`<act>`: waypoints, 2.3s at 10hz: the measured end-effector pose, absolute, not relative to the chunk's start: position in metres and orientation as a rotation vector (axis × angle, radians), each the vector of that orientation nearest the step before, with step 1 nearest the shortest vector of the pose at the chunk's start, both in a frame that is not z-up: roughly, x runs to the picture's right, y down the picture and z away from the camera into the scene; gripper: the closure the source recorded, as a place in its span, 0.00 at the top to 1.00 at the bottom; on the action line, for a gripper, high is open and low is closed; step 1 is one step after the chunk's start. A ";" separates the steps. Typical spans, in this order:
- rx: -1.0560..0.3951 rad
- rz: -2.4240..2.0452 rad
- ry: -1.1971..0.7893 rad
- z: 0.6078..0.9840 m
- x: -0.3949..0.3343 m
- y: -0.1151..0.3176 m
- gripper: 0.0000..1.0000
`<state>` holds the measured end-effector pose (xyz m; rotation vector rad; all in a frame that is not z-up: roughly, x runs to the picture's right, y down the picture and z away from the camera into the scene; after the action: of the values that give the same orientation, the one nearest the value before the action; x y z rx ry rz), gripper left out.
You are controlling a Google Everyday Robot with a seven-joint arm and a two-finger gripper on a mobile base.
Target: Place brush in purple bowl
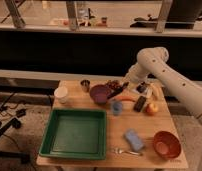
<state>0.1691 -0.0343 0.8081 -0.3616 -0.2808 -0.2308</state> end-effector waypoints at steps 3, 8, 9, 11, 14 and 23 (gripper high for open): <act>-0.364 -0.305 -0.310 0.821 0.126 -0.040 0.16; -0.373 -0.350 -0.394 0.856 0.087 -0.059 0.16; -0.378 -0.353 -0.407 0.862 0.082 -0.059 0.16; -0.391 -0.372 -0.429 0.873 0.072 -0.054 0.16; -0.420 -0.433 -0.432 0.881 0.053 -0.046 0.16; -0.506 -0.562 -0.463 0.882 -0.008 -0.029 0.16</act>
<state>-0.0075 -0.0290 0.8818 -0.5064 -0.4628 -0.5625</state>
